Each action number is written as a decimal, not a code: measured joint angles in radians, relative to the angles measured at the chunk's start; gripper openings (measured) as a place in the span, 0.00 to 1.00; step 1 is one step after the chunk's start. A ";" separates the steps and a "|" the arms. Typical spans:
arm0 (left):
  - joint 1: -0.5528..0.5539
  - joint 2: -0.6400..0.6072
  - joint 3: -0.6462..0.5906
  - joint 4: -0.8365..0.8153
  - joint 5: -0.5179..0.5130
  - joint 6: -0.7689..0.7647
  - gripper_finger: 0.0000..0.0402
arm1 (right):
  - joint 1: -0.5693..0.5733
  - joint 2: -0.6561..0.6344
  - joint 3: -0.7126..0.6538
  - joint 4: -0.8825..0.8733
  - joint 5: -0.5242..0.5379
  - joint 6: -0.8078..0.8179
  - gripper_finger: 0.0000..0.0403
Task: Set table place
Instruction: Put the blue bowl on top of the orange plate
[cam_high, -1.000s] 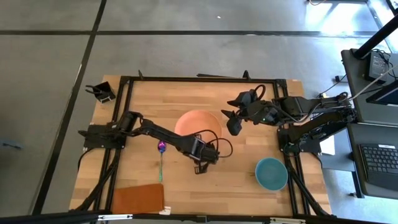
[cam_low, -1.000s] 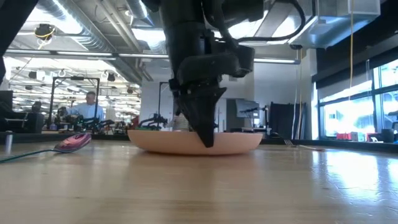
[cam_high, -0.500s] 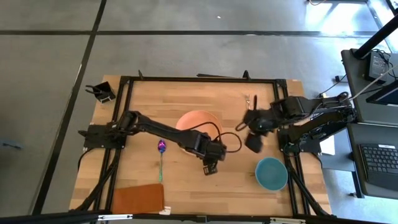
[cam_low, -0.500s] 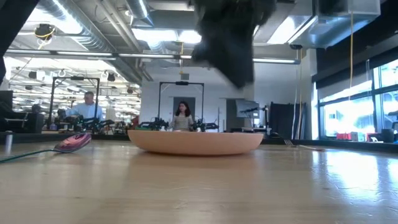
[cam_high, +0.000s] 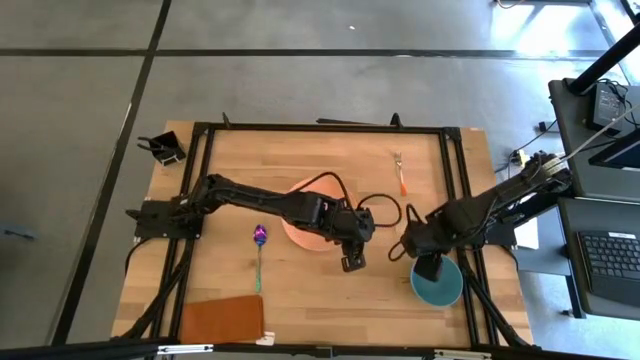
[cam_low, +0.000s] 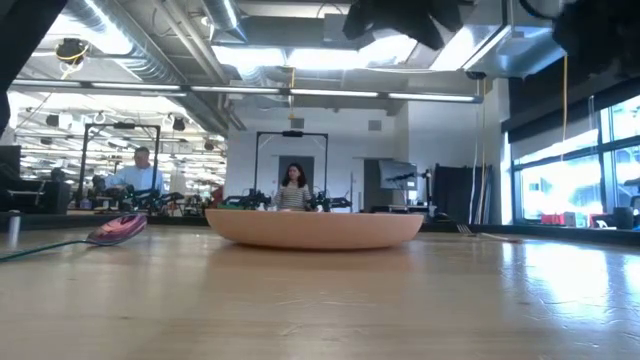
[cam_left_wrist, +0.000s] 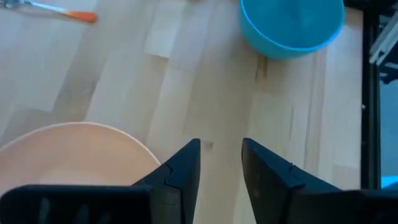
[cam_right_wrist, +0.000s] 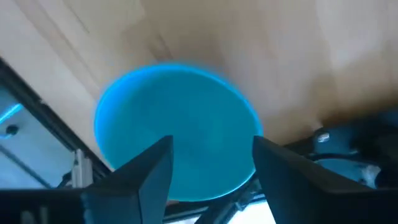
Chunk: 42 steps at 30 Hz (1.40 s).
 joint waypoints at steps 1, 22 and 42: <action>0.001 0.000 0.009 0.000 0.000 0.000 0.28 | 0.010 0.000 -0.028 0.002 -0.009 0.007 0.55; 0.020 0.000 0.018 0.006 -0.002 -0.001 0.25 | 0.027 0.000 -0.304 0.186 0.019 0.009 0.54; 0.069 -0.104 0.016 -0.160 0.014 -0.001 0.10 | -0.031 0.000 0.104 0.023 0.131 0.030 0.02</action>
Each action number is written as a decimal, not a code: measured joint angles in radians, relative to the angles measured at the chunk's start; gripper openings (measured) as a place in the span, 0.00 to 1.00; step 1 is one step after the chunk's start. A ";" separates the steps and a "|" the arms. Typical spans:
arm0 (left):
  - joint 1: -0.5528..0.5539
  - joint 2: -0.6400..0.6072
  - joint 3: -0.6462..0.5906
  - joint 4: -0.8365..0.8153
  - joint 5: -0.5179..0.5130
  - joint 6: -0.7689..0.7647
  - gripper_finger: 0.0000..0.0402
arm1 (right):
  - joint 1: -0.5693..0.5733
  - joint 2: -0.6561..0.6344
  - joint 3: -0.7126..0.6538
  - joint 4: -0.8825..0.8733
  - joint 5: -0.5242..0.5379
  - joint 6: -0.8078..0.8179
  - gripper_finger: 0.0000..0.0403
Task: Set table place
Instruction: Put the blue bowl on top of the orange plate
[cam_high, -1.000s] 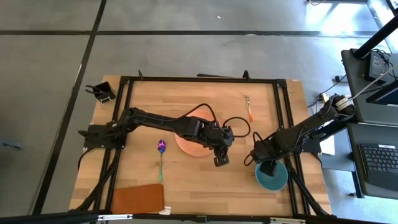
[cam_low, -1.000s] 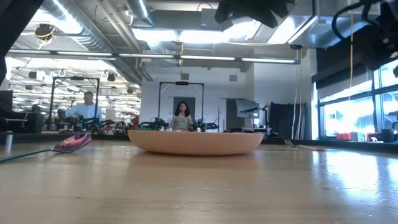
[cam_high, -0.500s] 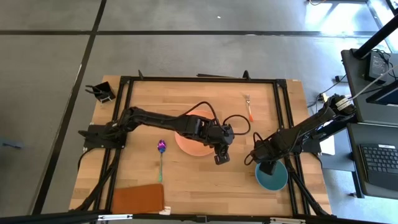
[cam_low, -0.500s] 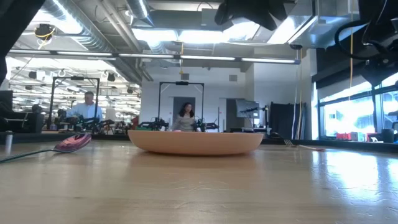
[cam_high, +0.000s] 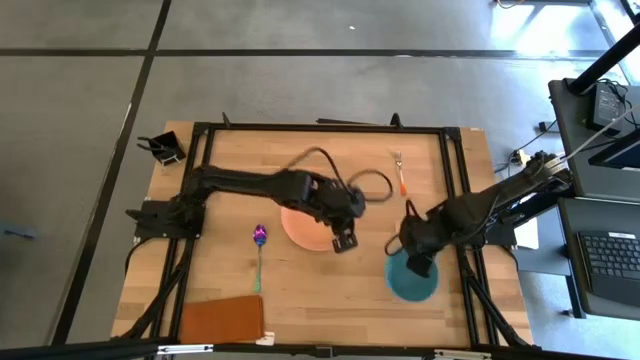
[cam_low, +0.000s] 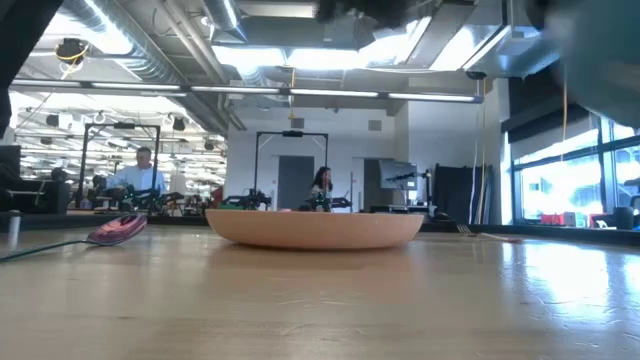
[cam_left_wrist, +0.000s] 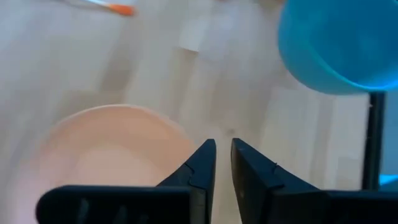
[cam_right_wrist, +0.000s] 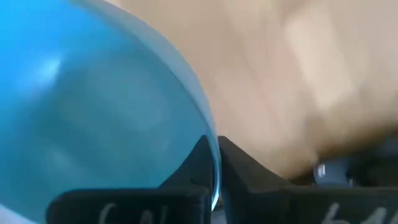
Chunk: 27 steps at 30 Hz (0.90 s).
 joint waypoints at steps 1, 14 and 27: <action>0.007 -0.025 0.000 -0.028 -0.022 0.000 0.10 | -0.014 0.002 0.049 -0.009 0.038 -0.002 0.02; 0.141 -0.305 0.001 -0.452 -0.355 0.001 0.25 | -0.355 0.073 0.295 0.209 0.204 -0.003 0.02; 0.294 -0.385 0.001 -0.448 -0.439 0.159 0.33 | -0.579 0.474 0.294 0.386 0.060 -0.072 0.02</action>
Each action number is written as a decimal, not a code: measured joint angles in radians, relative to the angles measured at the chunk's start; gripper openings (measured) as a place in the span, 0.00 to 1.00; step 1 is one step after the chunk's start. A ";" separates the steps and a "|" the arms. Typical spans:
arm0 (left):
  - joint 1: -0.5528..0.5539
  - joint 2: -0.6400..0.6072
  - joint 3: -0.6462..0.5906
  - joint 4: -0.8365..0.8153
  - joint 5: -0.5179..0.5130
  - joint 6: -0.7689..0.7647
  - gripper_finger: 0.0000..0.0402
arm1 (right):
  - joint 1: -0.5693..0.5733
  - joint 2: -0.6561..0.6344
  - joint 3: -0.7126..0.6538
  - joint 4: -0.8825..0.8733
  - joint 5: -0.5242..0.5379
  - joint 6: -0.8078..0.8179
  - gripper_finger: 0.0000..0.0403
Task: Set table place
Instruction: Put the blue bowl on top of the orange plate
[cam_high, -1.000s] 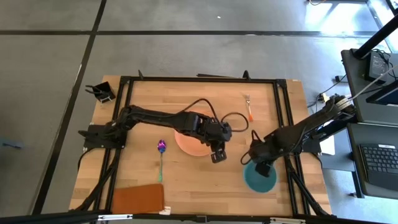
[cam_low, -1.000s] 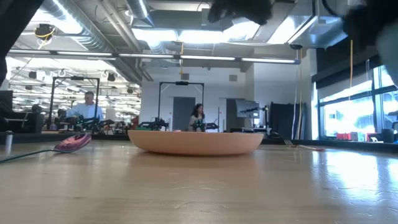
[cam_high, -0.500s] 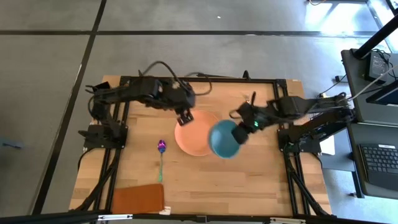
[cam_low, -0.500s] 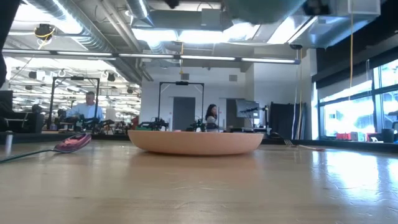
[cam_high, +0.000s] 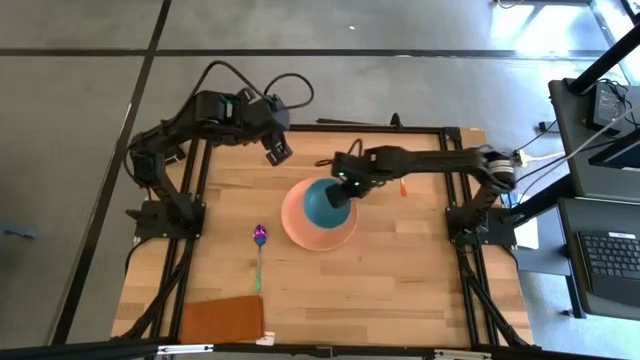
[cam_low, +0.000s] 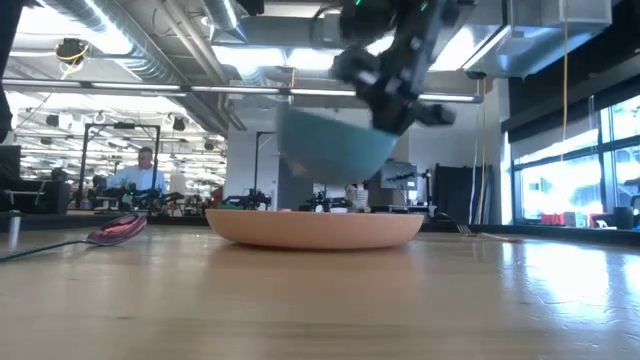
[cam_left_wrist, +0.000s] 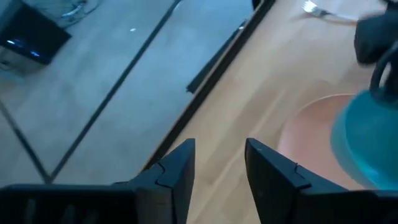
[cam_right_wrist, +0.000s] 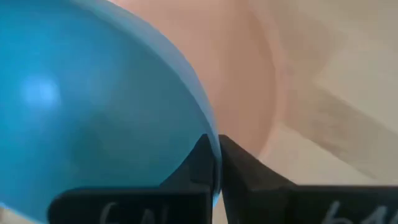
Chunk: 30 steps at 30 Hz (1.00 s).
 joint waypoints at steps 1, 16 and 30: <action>0.009 0.000 0.000 0.000 -0.007 0.019 0.33 | -0.004 0.025 0.000 0.024 -0.029 -0.011 0.02; 0.136 0.000 0.000 0.000 -0.018 0.104 0.34 | -0.029 0.163 0.000 0.102 -0.090 -0.037 0.03; 0.152 0.001 0.000 0.000 -0.010 0.104 0.37 | -0.036 0.168 0.017 0.091 -0.093 -0.090 0.08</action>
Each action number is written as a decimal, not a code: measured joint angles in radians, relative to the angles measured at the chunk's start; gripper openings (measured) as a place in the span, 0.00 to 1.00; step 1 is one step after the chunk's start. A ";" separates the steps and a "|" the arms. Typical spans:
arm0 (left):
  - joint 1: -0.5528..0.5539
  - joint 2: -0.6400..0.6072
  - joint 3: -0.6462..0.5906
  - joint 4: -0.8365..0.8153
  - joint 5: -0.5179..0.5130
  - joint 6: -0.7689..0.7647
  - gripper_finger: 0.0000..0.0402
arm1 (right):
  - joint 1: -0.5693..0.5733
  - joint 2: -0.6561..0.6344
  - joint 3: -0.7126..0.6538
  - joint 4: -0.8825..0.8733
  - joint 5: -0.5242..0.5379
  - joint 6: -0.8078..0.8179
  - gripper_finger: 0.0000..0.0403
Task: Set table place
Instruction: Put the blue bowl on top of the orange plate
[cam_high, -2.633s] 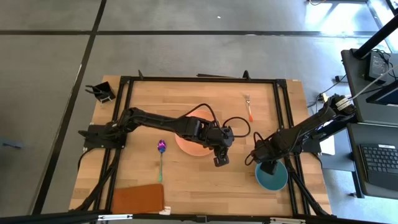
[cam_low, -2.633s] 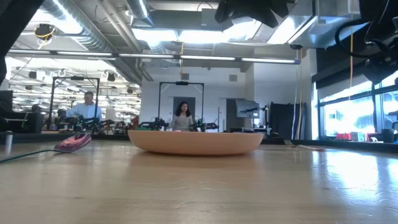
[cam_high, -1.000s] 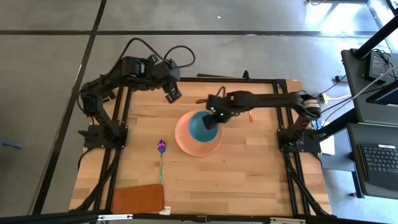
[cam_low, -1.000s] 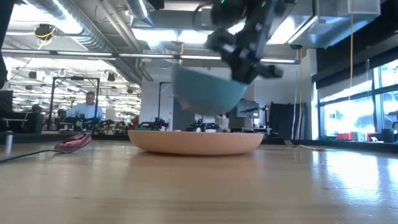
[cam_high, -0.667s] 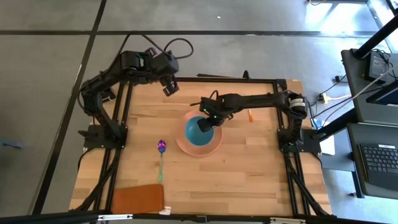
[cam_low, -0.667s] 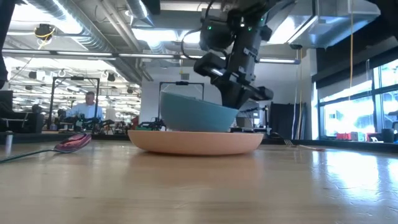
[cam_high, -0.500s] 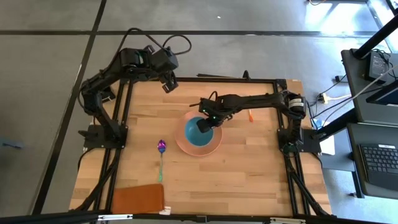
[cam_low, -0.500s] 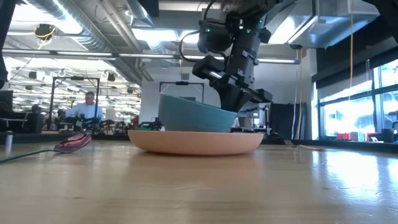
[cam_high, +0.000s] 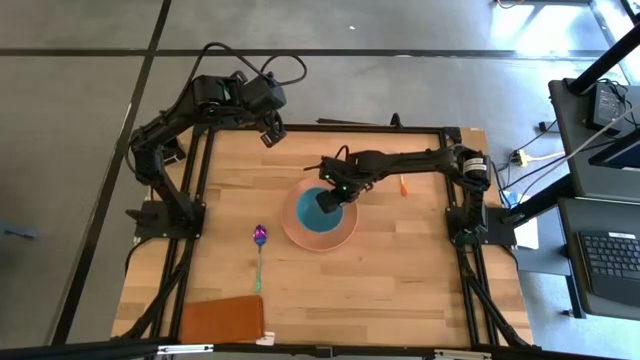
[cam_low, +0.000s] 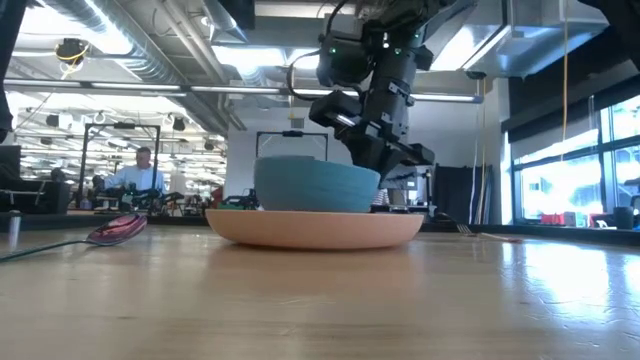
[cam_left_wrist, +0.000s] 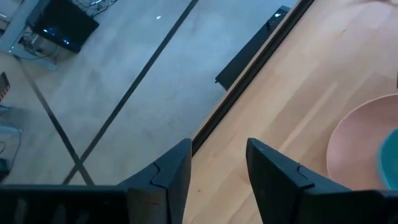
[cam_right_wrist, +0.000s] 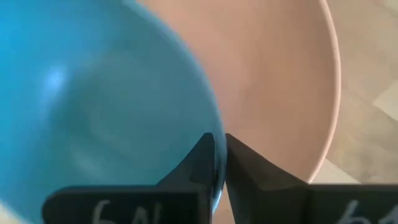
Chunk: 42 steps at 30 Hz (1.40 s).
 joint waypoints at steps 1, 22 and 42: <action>0.000 0.001 0.000 0.000 0.000 0.000 0.37 | 0.000 0.000 0.010 -0.002 0.000 -0.018 0.08; 0.001 0.001 0.000 0.000 0.002 -0.005 0.37 | -0.004 0.000 0.131 -0.140 0.009 -0.080 0.09; -0.002 0.001 0.000 0.000 0.002 -0.030 0.37 | -0.003 0.026 0.130 -0.069 0.009 -0.183 0.09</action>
